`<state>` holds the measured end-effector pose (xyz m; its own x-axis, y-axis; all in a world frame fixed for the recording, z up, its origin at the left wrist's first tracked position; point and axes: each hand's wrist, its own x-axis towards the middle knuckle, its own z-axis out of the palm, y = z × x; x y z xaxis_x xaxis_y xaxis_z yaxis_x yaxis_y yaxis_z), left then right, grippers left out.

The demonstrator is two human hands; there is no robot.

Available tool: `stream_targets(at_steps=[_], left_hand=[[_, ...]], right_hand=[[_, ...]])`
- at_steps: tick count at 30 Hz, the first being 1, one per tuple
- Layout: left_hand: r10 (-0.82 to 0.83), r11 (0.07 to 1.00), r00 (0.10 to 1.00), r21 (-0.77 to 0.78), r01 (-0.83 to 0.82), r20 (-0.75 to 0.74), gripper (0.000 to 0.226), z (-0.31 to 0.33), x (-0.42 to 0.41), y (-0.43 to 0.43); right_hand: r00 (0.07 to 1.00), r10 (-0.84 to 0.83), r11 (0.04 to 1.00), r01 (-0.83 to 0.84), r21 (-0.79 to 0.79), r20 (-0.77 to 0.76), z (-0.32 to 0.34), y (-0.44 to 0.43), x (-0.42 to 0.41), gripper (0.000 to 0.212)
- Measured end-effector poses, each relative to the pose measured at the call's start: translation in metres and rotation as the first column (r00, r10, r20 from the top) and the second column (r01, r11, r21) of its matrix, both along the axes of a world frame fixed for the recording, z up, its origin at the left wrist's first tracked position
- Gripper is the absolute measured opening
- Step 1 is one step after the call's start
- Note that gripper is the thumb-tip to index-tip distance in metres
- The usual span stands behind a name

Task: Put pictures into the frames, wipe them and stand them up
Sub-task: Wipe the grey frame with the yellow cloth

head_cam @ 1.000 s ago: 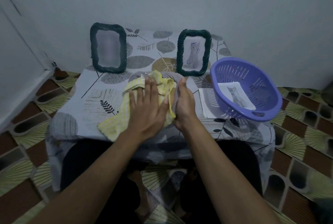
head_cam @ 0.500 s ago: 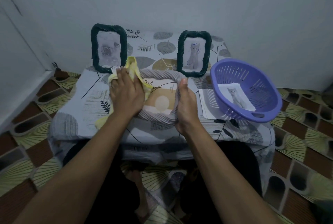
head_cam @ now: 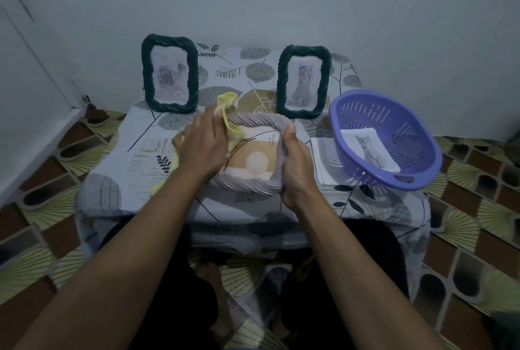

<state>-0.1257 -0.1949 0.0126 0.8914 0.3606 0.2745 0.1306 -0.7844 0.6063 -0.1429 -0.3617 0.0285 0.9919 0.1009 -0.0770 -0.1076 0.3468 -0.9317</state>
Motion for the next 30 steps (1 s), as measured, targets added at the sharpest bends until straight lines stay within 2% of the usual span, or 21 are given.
stream_targets(at_steps=[2,6,10,14,16,18,20,21,23,26,30], left_hand=[[0.038,0.997,0.999,-0.073,-0.038,0.005,0.043,0.008,0.003,-0.003],[0.098,0.995,0.993,0.015,-0.099,0.069,0.045,0.013,0.0,-0.02],[-0.131,0.981,0.968,0.171,0.095,0.214,0.053,0.012,-0.01,-0.046],[-0.229,0.95,0.952,0.26,0.173,0.205,0.048,0.013,-0.009,-0.044],[-0.201,0.966,0.964,0.199,0.166,0.174,0.053,0.016,-0.006,-0.036],[-0.086,0.995,0.987,0.062,0.079,0.133,0.049,0.021,-0.003,-0.027],[0.057,0.994,0.998,-0.096,-0.057,-0.01,0.043,0.022,0.001,-0.016],[0.103,0.979,0.991,-0.168,-0.115,-0.083,0.041,0.022,0.003,-0.01],[0.129,0.965,0.984,-0.215,-0.153,-0.121,0.038,0.017,0.005,-0.005],[0.092,0.994,0.996,-0.06,-0.093,-0.013,0.043,0.011,0.002,-0.021],[-0.136,0.977,0.973,0.187,0.1,0.187,0.055,0.012,-0.017,-0.062]], right_hand=[[1.0,0.017,1.0,-0.017,-0.014,0.013,0.001,-0.001,0.0,0.052],[0.999,0.029,0.999,-0.027,-0.042,0.043,0.004,0.005,0.001,0.047],[0.994,0.099,0.994,-0.097,-0.047,0.04,0.005,0.012,-0.001,0.042],[0.992,0.114,0.993,-0.113,-0.019,0.057,0.005,0.008,-0.001,0.038],[0.99,0.11,0.993,-0.106,-0.048,0.091,0.005,0.005,-0.003,0.041],[0.988,0.09,0.99,-0.074,-0.124,0.127,0.002,0.003,-0.004,0.053],[0.984,0.103,0.979,-0.074,-0.189,0.148,0.001,0.0,-0.005,0.066],[0.982,0.117,0.979,-0.088,-0.186,0.146,0.0,-0.001,-0.005,0.067],[0.984,0.126,0.983,-0.107,-0.151,0.128,-0.001,-0.002,-0.007,0.062],[0.989,0.1,0.991,-0.089,-0.104,0.106,0.0,0.004,-0.009,0.049],[0.991,0.112,0.992,-0.107,-0.073,0.068,0.0,0.006,-0.005,0.039]])
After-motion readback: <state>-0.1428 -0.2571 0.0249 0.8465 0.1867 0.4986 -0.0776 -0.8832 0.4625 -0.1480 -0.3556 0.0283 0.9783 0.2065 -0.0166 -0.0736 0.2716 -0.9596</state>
